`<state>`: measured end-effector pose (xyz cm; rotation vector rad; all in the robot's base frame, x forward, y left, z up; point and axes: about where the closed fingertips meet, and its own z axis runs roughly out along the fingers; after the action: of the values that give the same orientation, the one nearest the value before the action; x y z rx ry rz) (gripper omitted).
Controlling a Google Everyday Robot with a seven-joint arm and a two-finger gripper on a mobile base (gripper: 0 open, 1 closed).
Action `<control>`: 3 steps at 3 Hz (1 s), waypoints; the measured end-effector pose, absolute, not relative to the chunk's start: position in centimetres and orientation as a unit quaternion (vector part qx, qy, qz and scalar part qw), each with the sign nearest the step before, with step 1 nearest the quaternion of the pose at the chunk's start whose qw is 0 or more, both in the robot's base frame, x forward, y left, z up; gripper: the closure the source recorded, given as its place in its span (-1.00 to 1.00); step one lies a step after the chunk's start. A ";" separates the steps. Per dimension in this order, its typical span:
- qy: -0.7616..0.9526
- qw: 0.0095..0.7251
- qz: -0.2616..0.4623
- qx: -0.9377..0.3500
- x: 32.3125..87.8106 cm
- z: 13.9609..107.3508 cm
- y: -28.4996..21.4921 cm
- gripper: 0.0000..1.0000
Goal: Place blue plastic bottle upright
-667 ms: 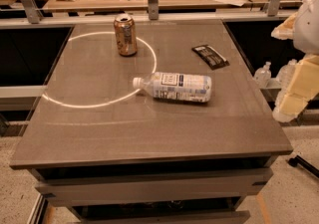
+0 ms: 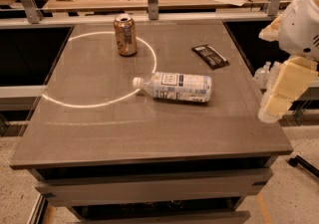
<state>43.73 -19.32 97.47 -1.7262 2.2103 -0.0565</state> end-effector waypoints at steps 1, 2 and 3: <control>0.767 0.174 0.001 -0.617 44.5 96.6 -16.9 -1.00; 0.761 0.178 0.017 -0.623 45.9 95.7 -15.3 -1.00; 0.758 0.172 0.026 -0.628 48.2 94.9 -14.3 -1.00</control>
Offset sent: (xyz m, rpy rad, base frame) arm 0.0400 0.0575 -0.0320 0.0968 0.0539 0.0830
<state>48.17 -14.34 94.93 -1.7827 2.1515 0.0740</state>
